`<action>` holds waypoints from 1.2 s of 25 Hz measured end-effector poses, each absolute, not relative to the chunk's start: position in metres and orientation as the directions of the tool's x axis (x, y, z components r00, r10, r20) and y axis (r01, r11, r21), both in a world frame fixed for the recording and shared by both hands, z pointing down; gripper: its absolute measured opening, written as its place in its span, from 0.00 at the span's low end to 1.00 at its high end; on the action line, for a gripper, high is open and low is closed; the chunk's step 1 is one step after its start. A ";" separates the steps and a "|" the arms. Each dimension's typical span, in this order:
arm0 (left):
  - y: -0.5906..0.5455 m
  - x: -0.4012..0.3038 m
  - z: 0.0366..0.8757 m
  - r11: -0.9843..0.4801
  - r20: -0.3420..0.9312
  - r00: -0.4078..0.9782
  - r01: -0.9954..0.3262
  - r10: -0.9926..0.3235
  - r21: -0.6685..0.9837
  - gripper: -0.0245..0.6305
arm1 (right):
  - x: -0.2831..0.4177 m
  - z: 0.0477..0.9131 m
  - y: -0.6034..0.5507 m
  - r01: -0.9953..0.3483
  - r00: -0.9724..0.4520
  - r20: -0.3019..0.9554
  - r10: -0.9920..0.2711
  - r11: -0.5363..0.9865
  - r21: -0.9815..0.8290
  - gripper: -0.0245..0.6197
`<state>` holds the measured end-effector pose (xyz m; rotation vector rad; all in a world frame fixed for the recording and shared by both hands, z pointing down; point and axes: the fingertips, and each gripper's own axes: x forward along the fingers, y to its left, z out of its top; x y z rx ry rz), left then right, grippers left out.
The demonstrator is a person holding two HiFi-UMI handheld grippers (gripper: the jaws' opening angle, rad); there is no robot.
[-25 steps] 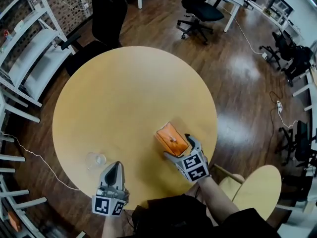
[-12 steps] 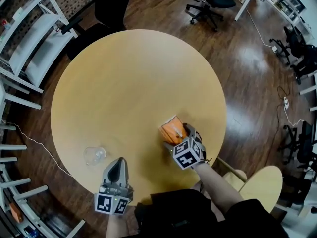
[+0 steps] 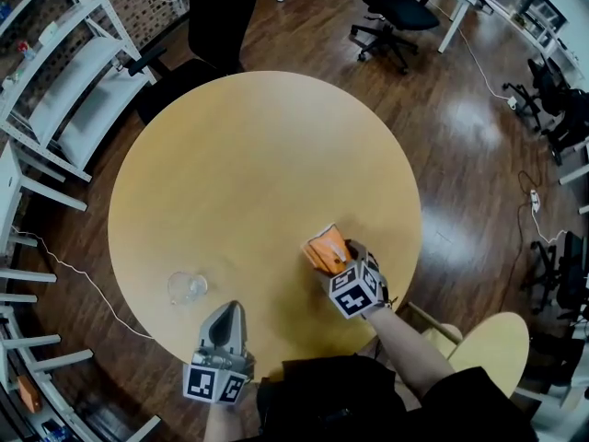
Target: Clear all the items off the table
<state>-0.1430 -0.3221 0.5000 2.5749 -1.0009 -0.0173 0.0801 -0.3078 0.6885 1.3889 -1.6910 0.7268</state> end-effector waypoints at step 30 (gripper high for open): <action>-0.194 -0.108 0.377 -0.959 -0.187 0.952 -0.207 -0.244 0.196 0.04 | 0.147 0.481 -0.029 -0.857 0.505 0.521 -0.688 -0.473 0.204 0.70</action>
